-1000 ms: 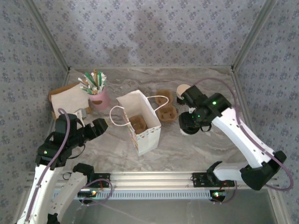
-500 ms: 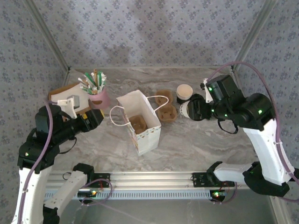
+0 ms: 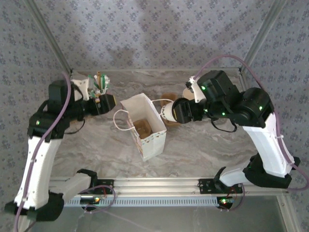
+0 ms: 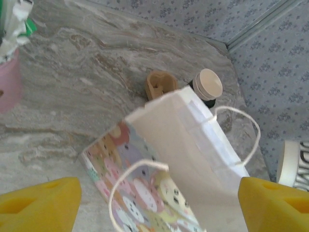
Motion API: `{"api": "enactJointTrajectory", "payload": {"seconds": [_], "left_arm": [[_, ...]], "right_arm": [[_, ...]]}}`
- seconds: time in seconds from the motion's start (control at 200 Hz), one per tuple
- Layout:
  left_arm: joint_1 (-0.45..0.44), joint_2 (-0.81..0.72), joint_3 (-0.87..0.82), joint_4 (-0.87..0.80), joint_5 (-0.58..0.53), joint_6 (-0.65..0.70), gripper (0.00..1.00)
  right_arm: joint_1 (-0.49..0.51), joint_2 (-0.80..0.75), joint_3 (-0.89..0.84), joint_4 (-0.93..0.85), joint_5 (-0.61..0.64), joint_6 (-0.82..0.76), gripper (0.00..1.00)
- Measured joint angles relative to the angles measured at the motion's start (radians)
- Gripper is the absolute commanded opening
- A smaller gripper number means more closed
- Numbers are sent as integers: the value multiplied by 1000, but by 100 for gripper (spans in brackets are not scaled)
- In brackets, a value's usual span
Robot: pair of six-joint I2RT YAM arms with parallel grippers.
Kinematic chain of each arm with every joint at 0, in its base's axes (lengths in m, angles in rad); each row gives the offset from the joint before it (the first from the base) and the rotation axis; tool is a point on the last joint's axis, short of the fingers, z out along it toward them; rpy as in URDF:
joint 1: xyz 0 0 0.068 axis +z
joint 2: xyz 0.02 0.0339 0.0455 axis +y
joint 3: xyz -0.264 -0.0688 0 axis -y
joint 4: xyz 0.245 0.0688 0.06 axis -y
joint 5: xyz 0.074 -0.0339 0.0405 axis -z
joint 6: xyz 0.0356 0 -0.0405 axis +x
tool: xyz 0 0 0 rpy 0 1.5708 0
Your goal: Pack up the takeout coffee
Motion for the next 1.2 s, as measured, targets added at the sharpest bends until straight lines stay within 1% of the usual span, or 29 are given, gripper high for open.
{"api": "enactJointTrajectory", "payload": {"seconds": [0.08, 0.215, 0.32, 0.405, 0.59, 0.715, 0.969, 1.199], "left_arm": [[19, 98, 79, 5, 5, 9, 83], [55, 253, 180, 3, 16, 22, 76], [70, 348, 243, -8, 12, 42, 70], [72, 411, 277, -10, 0, 59, 67], [72, 506, 299, -23, -43, 95, 60], [60, 563, 310, -23, -68, 111, 59], [-17, 654, 336, -27, -90, 150, 57], [-20, 671, 304, -21, -90, 156, 56]], "right_arm": [[23, 28, 25, 5, -6, 0, 67], [61, 76, 74, 8, -16, 0, 67], [85, 125, 125, 6, -21, 0, 67], [98, 174, 175, -5, -21, 0, 67], [109, 282, 262, -44, -21, 0, 67], [113, 342, 302, -78, -21, 0, 67], [119, 409, 343, -84, -29, 0, 67], [133, 474, 365, -84, -34, -1, 67]]}}
